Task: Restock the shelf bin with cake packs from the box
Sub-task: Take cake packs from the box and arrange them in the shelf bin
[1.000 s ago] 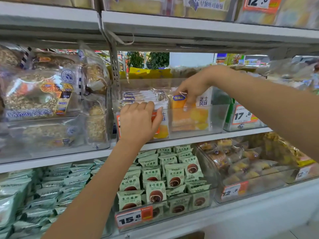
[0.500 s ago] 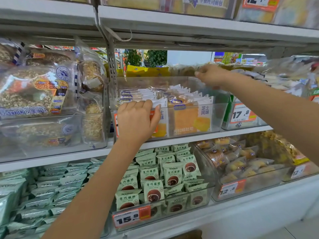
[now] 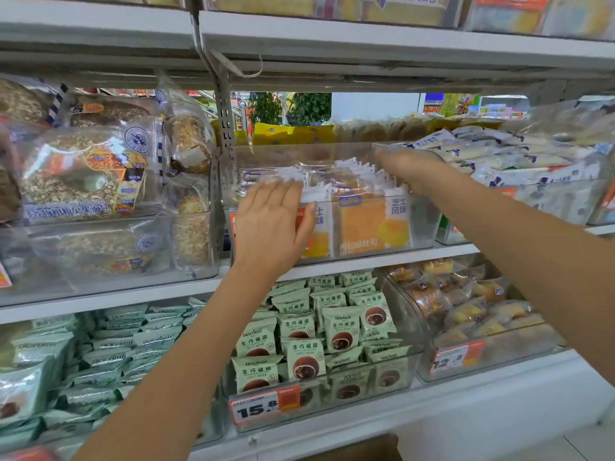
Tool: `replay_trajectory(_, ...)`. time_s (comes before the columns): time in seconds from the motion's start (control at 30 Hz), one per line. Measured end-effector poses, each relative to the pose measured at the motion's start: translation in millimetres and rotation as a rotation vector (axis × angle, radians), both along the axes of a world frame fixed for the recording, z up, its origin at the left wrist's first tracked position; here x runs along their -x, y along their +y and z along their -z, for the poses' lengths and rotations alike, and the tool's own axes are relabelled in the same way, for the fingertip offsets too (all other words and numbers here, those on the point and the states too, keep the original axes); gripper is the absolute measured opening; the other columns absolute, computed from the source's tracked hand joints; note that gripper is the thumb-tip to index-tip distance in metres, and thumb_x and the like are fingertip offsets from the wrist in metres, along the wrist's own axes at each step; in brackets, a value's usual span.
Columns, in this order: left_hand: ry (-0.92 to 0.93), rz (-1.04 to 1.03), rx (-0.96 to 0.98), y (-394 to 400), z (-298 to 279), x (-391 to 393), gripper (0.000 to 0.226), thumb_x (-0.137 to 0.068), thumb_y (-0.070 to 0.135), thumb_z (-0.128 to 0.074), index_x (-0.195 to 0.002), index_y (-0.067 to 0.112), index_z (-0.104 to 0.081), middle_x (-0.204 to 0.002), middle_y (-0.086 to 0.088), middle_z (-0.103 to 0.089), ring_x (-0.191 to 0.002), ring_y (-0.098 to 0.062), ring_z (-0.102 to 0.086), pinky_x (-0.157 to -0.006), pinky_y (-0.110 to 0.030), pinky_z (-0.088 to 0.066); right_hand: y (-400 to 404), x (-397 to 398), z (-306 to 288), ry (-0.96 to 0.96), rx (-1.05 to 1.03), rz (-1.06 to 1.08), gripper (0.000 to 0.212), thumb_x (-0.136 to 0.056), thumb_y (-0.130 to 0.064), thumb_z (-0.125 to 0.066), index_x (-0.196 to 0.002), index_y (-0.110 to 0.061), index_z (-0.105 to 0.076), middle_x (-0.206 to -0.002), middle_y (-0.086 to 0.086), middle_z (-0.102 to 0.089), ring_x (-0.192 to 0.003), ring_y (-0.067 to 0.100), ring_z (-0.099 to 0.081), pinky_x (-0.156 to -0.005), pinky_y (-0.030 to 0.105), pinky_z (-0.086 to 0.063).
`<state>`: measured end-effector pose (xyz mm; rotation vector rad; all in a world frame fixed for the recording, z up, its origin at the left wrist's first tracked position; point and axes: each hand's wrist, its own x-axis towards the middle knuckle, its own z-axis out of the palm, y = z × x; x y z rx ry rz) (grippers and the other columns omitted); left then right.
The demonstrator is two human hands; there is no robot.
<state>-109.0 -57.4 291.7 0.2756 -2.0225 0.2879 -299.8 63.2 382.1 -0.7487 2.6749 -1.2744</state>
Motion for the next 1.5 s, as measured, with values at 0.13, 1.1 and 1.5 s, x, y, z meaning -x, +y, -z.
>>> replay_trajectory(0.13,0.053,0.197,0.104,26.5,53.4,-35.0,0.046,-0.095,0.023,-0.044,-0.135,0.001,-0.047,-0.141,-0.017,-0.047,-0.134,-0.029,-0.038,-0.114,-0.044,-0.025,34.0,-67.5,21.7,0.704,0.376,-0.063,0.031,-0.1,-0.023,-0.039,-0.121,-0.003,-0.051,-0.112,0.004,-0.059,-0.105,0.018,-0.055,-0.077,0.018,-0.033)
replay_trajectory(1.1,-1.047,0.037,-1.3,102.1,440.2,-185.2,0.026,-0.094,0.022,-0.052,-0.12,0.02,-0.054,-0.109,-0.002,-0.061,-0.093,-0.021,-0.06,-0.079,-0.041,-0.053,138.1,-152.7,560.1,-0.141,-1.085,-0.82,0.066,-0.075,-0.026,-0.077,-0.132,-0.02,-0.043,-0.123,0.004,-0.056,-0.11,0.025,-0.056,-0.078,0.029,-0.045)
replay_trajectory(1.5,-0.497,0.418,-2.529,133.4,395.6,-151.7,0.065,-0.071,0.033,-0.076,-0.128,0.015,-0.052,-0.11,-0.003,-0.07,-0.101,-0.02,-0.066,-0.087,-0.037,-0.054,129.7,-183.0,464.3,-0.669,-0.32,-0.571,0.039,-0.085,-0.047,-0.06,-0.076,-0.009,-0.054,-0.068,0.009,-0.052,-0.059,0.017,-0.051,-0.052,0.025,-0.036)
